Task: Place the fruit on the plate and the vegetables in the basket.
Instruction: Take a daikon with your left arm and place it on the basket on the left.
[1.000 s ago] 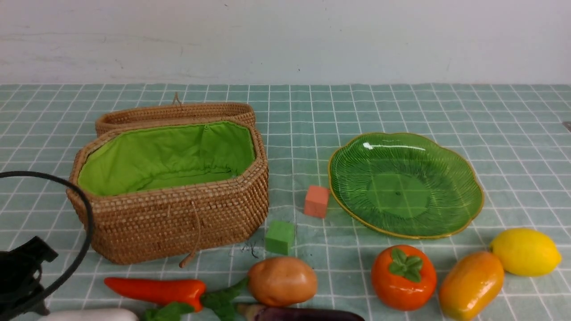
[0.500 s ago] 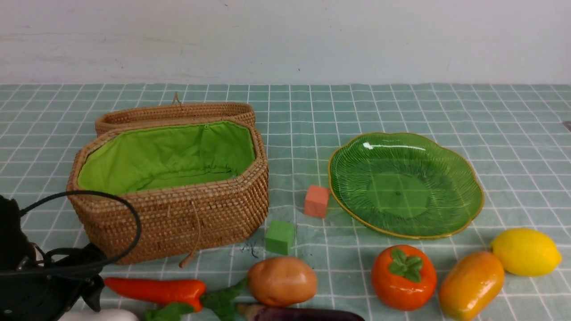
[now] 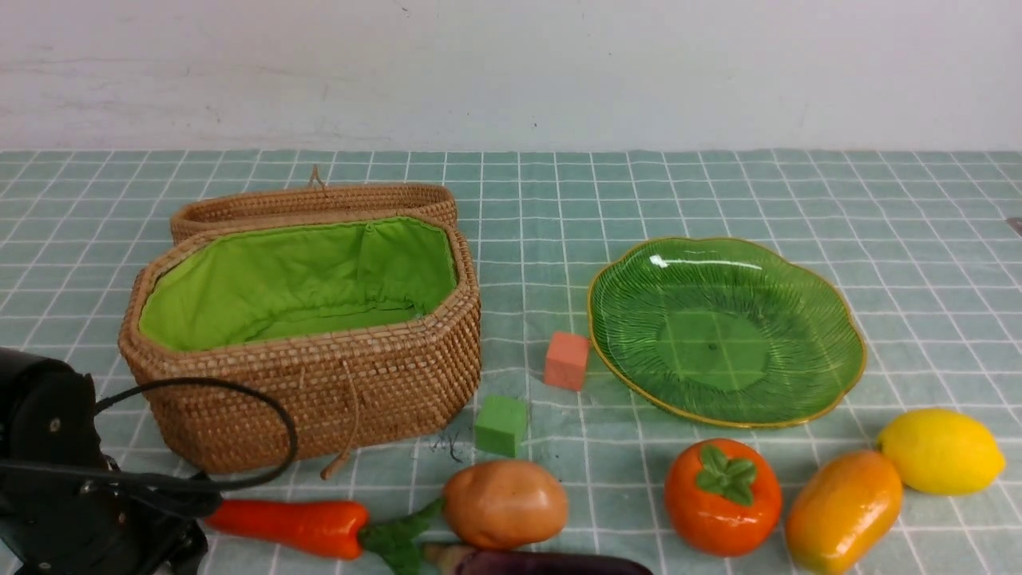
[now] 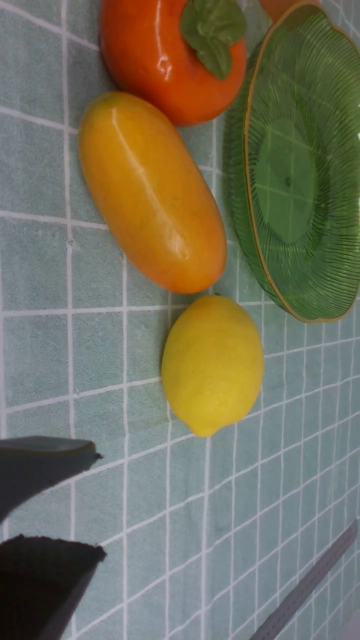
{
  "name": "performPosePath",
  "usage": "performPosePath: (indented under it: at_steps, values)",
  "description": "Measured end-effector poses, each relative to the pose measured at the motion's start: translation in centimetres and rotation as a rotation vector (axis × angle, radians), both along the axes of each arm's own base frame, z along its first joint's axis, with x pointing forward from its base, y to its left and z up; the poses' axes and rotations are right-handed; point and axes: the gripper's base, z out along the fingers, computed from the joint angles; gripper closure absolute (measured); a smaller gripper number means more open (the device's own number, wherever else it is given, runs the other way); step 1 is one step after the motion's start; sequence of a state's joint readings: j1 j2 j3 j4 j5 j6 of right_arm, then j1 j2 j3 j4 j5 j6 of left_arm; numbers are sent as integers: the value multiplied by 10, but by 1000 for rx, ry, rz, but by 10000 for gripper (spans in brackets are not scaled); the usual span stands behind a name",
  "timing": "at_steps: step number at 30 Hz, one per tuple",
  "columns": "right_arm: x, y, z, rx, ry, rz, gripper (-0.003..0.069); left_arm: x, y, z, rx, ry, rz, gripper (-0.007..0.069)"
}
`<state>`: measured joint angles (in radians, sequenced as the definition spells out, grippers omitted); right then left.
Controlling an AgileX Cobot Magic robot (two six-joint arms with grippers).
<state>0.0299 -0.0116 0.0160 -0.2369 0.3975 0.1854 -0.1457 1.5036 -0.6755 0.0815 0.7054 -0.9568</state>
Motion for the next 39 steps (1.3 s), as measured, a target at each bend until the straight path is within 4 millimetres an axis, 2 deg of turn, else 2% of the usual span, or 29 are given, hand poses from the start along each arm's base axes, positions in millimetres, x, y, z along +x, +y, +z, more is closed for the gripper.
performPosePath:
  at_steps: [3, 6, 7, 9, 10, 11, 12, 14, 15, 17, 18, 21, 22, 23, 24, 25, 26, 27, 28, 29, 34, 37, 39]
  values:
    - [0, 0, 0, 0, 0, 0, 417, -5, -1, 7, -2, 31, -77, 93]
    - [0, 0, 0, 0, 0, 0, 417, -8, -4, 28, -27, 58, -173, 93]
    - [0, 0, 0, 0, 0, 0, 417, -5, -8, 55, -62, 24, -228, 93]
    - [0, 0, 0, 0, 0, 0, 417, -3, -9, 72, -74, -9, -250, 93]
    - [0, 0, 0, 0, 0, 0, 417, 0, -11, 97, -85, -71, -278, 93]
    - [0, 0, 0, 0, 0, 0, 417, 2, -11, 105, -86, -101, -279, 93]
    - [0, 0, 0, 0, 0, 0, 417, 6, -12, 136, -88, -187, -300, 93]
    - [0, 0, 0, 0, 0, 0, 417, 13, -13, 180, -85, -355, -307, 93]
    - [0, 0, 0, 0, 0, 0, 417, 14, -14, 184, -85, -371, -308, 93]
    - [0, 0, 0, 0, 0, 0, 417, 21, -14, 209, -86, -490, -300, 93]
    - [0, 0, 0, 0, 0, 0, 417, 27, -15, 223, -93, -575, -278, 93]
    - [0, 0, 0, 0, 0, 0, 417, 46, -17, 248, -148, -747, -170, 93]
    - [0, 0, 0, 0, 0, 0, 417, 53, -18, 251, -172, -776, -130, 93]
    - [0, 0, 0, 0, 0, 0, 417, 68, -20, 250, -237, -800, -25, 93]
    - [0, 0, 0, 0, 0, 0, 417, 71, -21, 247, -236, -792, -24, 93]
    - [0, 0, 0, 0, 0, 0, 417, 85, -23, 235, -288, -757, 68, 93]
    - [0, 0, 0, 0, 0, 0, 417, 89, -24, 232, -297, -744, 86, 93]
    - [0, 0, 0, 0, 0, 0, 417, 101, -26, 216, -319, -693, 145, 93]
    - [0, 0, 0, 0, 0, 0, 417, 103, -26, 214, -321, -685, 152, 93]
    - [0, 0, 0, 0, 0, 0, 417, 117, -28, 195, -333, -627, 209, 93]
    - [0, 0, 0, 0, 0, 0, 417, 138, -31, 165, -338, -568, 263, 93]
    - [0, 0, 0, 0, 0, 0, 417, 140, -31, 163, -328, -572, 241, 81]
    - [0, 0, 0, 0, 0, 0, 417, 141, -31, 164, -317, -594, 207, 36]
